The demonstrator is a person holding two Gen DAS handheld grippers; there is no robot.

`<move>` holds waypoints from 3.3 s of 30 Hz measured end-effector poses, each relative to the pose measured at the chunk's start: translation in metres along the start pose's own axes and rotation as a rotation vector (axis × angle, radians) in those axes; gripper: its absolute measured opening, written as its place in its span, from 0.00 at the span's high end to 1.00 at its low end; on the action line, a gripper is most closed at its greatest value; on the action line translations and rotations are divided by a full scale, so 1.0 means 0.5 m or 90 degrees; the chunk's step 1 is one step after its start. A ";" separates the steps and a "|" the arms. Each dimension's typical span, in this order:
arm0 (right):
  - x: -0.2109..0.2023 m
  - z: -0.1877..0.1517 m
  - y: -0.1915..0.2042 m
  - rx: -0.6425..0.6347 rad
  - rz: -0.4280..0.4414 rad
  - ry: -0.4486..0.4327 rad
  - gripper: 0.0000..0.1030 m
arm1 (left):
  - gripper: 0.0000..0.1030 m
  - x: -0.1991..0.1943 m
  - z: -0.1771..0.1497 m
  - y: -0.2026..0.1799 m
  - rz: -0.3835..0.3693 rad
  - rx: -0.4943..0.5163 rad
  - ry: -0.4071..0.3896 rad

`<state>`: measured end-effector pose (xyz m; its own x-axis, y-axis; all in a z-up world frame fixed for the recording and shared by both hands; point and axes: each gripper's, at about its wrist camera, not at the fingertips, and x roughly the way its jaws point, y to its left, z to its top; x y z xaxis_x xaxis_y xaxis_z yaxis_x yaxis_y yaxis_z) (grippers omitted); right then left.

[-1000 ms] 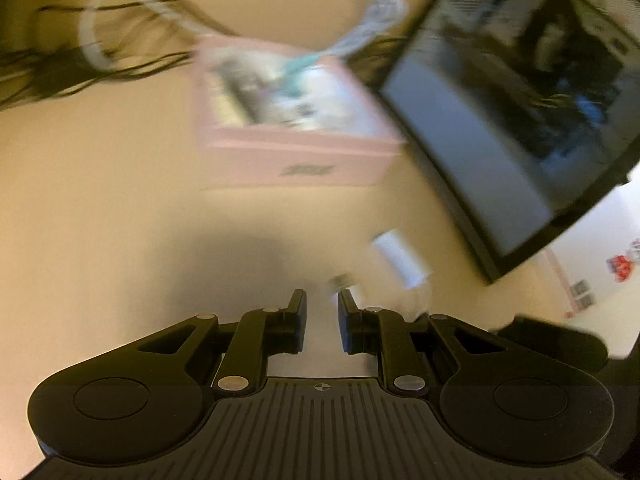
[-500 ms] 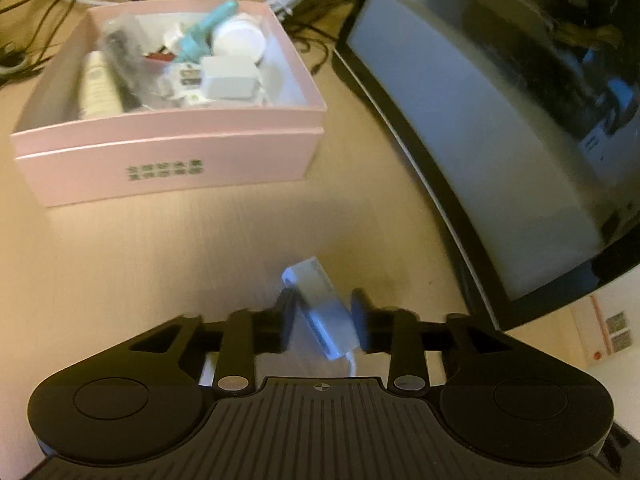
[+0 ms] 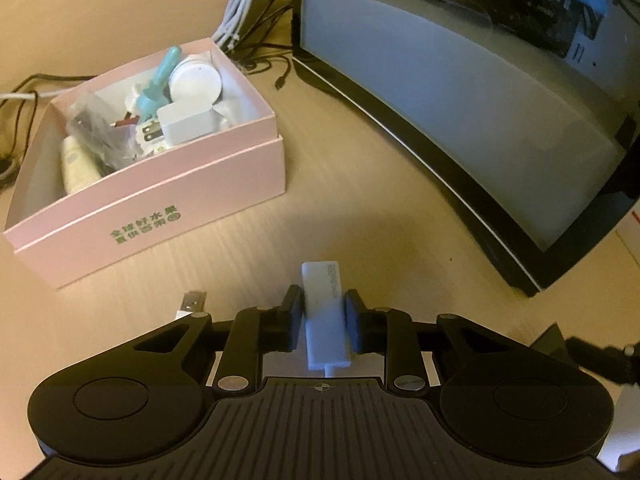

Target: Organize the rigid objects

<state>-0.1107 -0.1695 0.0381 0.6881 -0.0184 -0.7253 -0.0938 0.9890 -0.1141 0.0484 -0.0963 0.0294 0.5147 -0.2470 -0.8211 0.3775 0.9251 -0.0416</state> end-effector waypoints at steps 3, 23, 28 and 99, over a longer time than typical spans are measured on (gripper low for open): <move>-0.009 -0.009 0.001 -0.008 0.002 0.001 0.47 | 0.73 -0.001 -0.008 -0.008 0.007 0.022 -0.033; -0.043 0.123 0.041 -0.071 0.103 -0.064 0.47 | 0.77 -0.220 -0.109 0.194 -0.065 -0.073 -0.125; -0.065 0.288 0.043 -0.066 0.126 -0.177 0.47 | 0.76 -0.320 0.025 0.249 -0.052 -0.048 -0.250; 0.224 0.167 0.087 0.058 0.059 -0.061 0.00 | 0.63 -0.048 -0.171 0.182 0.208 -0.183 -0.227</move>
<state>0.0225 -0.1165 0.0087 0.7455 0.0826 -0.6613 -0.0966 0.9952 0.0154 0.0048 0.0187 -0.0032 0.8170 0.0299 -0.5758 -0.0447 0.9989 -0.0115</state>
